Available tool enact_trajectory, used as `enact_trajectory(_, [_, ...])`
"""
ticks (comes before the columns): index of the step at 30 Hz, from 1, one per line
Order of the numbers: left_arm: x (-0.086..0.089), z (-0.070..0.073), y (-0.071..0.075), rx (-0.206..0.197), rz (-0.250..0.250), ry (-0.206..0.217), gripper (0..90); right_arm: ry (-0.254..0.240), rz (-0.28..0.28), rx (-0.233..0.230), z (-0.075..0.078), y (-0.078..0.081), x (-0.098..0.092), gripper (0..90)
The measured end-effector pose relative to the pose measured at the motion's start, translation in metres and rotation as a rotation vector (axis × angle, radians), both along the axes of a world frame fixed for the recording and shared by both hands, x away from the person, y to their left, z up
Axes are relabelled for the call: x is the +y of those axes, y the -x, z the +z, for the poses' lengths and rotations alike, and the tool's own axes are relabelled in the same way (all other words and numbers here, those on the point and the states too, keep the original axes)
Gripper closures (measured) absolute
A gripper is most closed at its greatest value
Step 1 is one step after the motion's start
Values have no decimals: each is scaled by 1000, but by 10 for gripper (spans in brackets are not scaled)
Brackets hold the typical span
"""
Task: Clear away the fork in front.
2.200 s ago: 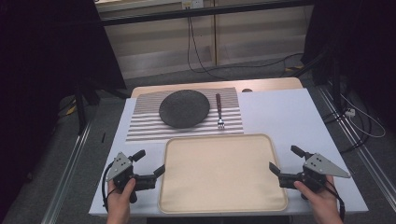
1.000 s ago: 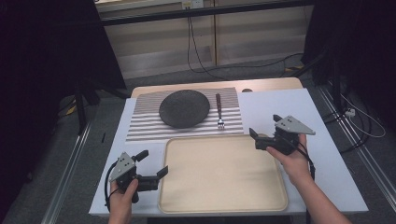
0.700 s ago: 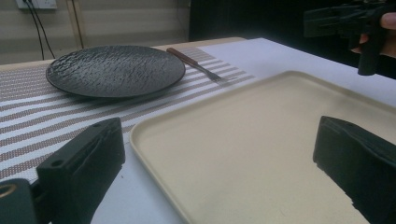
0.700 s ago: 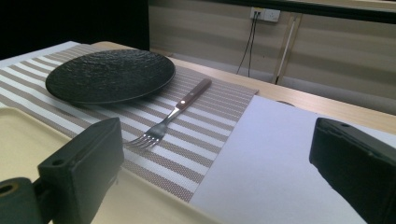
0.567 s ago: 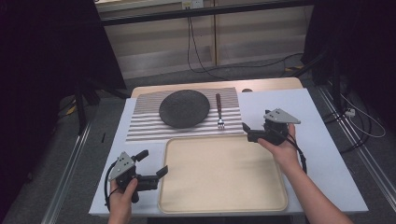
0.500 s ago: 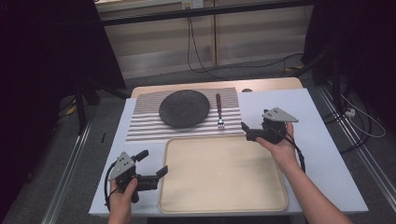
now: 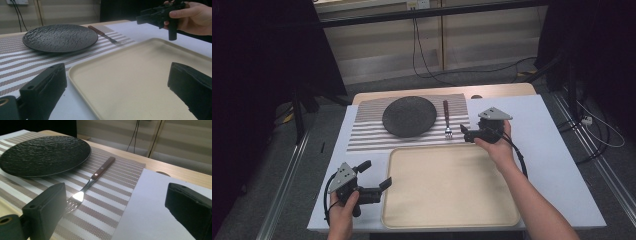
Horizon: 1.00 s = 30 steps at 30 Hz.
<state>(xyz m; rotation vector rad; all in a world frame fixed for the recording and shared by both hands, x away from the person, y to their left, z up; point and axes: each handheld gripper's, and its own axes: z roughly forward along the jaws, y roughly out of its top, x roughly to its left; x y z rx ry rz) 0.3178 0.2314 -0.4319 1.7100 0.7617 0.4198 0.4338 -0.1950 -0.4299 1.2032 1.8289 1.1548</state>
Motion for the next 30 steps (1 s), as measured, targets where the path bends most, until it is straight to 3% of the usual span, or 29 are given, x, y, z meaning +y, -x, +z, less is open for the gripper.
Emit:
enact_trajectory(13, [-2,-1,-1,6,-10,4,24,-11,-29,31,-10,-27,8,46])
enact_trajectory(21, [-3,-2,-2,8,-13,-2,24,14,-58,38,-12,-44,7,61])
enact_trajectory(23, [-3,-2,-2,9,-13,-3,24,1,-67,45,-13,-47,5,54])
enact_trajectory(30, [-3,-2,-3,10,-15,-2,25,28,-67,81,-18,-58,5,44])
